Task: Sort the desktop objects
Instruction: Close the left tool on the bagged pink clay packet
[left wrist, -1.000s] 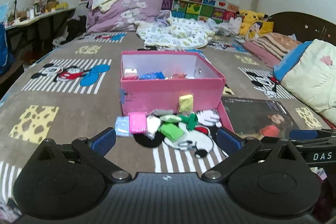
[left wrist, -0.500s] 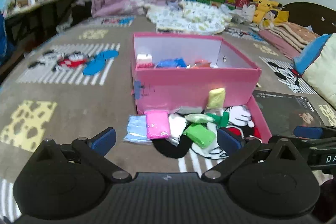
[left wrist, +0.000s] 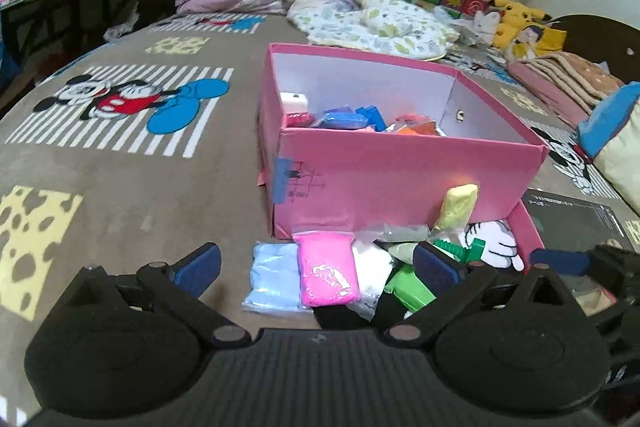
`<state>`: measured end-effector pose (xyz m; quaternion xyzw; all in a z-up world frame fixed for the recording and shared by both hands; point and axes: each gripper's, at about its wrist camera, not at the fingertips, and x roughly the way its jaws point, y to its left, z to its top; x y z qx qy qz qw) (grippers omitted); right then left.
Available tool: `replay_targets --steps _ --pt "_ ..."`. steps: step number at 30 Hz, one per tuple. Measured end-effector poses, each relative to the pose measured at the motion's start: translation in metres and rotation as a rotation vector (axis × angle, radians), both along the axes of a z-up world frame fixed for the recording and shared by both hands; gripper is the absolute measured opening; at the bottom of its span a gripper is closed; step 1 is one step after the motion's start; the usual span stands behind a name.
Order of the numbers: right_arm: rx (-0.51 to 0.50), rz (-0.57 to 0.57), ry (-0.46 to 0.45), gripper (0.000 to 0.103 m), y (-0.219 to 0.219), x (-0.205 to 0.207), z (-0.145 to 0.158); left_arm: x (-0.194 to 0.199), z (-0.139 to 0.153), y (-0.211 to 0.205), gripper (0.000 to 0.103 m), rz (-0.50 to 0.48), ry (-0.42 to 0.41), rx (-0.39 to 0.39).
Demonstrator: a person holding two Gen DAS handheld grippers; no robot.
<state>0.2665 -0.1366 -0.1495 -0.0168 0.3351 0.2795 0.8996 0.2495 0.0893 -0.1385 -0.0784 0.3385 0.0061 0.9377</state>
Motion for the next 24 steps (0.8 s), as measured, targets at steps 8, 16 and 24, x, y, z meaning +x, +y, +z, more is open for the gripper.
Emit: replay_targets --steps 8,16,24 --pt "-0.026 0.122 -0.079 0.102 0.013 -0.003 -0.014 0.007 -0.015 -0.009 0.076 -0.042 -0.004 0.043" --pt "-0.018 0.167 -0.086 0.092 0.019 0.001 -0.021 0.017 -0.027 -0.008 0.071 -0.063 0.006 0.006" --pt "-0.017 0.165 -0.09 0.083 0.025 0.008 -0.03 0.022 -0.033 -0.016 0.06 -0.077 0.017 0.045"
